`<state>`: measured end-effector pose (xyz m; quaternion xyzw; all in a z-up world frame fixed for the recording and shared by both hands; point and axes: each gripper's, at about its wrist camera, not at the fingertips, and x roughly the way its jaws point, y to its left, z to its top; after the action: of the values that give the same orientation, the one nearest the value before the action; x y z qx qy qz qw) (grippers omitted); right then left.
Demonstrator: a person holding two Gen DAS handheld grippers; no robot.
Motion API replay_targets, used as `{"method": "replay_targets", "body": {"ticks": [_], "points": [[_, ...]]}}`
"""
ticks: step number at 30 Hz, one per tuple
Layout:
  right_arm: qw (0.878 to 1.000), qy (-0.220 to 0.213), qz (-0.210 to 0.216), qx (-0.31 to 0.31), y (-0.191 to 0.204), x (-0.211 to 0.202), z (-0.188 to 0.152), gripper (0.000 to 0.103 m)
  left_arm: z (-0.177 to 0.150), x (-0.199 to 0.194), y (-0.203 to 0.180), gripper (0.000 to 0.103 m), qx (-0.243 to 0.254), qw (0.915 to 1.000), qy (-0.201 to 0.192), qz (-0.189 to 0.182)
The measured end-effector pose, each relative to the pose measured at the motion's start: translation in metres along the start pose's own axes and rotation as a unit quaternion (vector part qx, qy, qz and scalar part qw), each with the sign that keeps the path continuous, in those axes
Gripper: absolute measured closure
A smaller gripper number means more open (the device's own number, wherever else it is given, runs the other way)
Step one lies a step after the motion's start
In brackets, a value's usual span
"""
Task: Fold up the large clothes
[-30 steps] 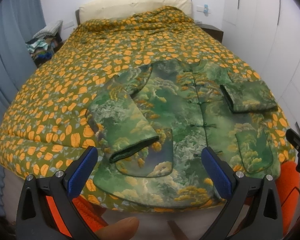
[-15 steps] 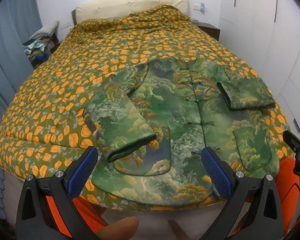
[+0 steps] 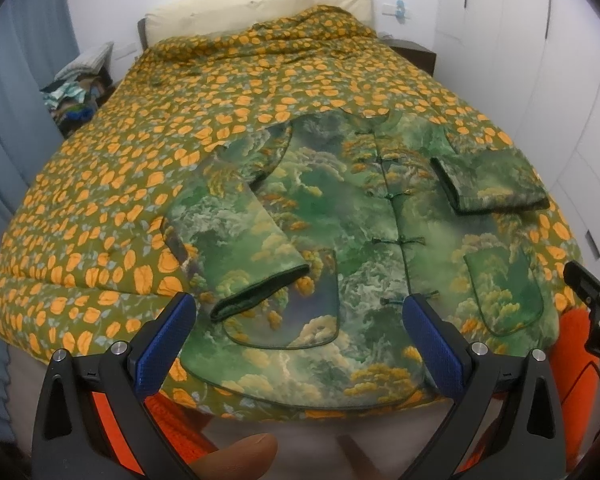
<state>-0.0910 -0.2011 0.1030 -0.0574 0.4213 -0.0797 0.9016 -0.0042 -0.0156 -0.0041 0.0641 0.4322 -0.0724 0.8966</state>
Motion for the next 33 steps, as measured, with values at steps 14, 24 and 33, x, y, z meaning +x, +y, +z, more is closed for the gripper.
{"method": "replay_targets", "body": {"ticks": [14, 24, 33], "points": [[1.000, 0.001, 0.002, 0.000, 0.0021, 0.0012, -0.0028, 0.000, -0.0003, 0.0015, 0.0001, 0.000, 0.001, 1.0000, 0.001, 0.000], [1.000, 0.002, 0.002, 0.001, 0.0023, 0.0019, -0.0031, 0.000, -0.0011, 0.0033, 0.0004, 0.000, 0.002, 1.0000, 0.002, 0.000], [1.000, 0.005, 0.003, 0.001, 0.0026, 0.0034, -0.0038, 0.000, -0.0011, 0.0035, 0.0001, 0.000, 0.002, 1.0000, 0.003, 0.001]]}}
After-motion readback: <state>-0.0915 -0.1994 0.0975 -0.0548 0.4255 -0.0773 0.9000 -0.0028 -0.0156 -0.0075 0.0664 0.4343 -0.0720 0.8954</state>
